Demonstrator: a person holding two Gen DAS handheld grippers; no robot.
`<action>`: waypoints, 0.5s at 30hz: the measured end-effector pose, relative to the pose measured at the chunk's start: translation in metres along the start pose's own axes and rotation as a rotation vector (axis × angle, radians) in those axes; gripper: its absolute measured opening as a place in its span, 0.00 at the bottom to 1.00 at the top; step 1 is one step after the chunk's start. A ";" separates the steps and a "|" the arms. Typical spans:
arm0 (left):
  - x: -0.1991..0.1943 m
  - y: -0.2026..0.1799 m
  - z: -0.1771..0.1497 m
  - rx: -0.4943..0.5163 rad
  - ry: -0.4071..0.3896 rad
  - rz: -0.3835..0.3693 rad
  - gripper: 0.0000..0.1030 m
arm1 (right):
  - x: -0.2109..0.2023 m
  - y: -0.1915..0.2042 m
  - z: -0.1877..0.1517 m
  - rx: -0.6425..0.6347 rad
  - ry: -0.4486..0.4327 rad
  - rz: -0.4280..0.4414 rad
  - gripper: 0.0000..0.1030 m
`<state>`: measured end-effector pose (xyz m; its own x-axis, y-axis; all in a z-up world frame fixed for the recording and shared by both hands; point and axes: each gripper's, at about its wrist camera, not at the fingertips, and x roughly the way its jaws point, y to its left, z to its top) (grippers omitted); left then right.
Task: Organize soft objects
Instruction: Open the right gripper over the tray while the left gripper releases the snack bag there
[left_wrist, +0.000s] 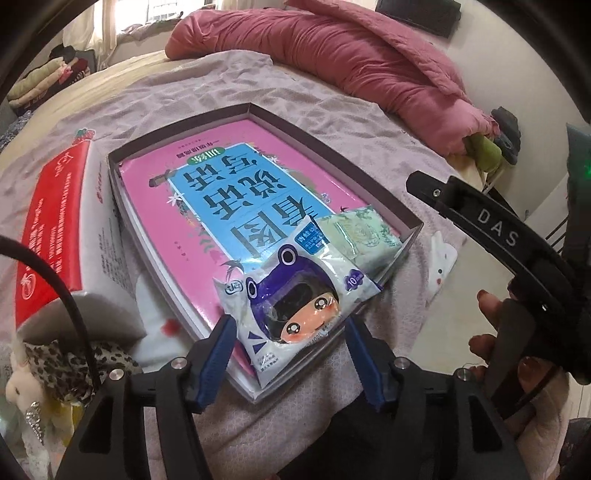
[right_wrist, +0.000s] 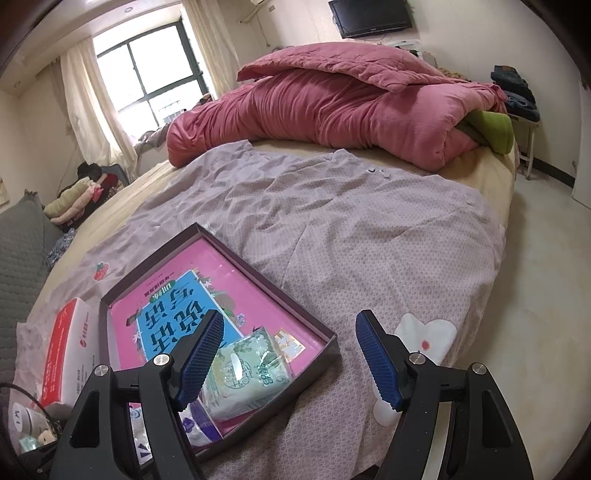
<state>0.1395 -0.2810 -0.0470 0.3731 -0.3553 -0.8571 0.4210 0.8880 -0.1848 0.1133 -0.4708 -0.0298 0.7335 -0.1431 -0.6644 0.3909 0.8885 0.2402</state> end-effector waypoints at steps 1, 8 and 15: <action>-0.002 0.001 -0.001 -0.004 -0.004 -0.003 0.59 | 0.000 0.000 0.000 -0.002 -0.002 0.001 0.73; -0.031 0.011 -0.009 -0.053 -0.063 0.001 0.60 | -0.007 0.007 0.000 -0.035 -0.038 0.011 0.73; -0.076 0.032 -0.029 -0.150 -0.147 0.017 0.60 | -0.020 0.020 -0.001 -0.087 -0.091 0.010 0.73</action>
<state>0.1011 -0.2169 -0.0021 0.5004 -0.3687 -0.7833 0.2900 0.9239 -0.2497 0.1058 -0.4492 -0.0121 0.7863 -0.1698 -0.5941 0.3367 0.9239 0.1816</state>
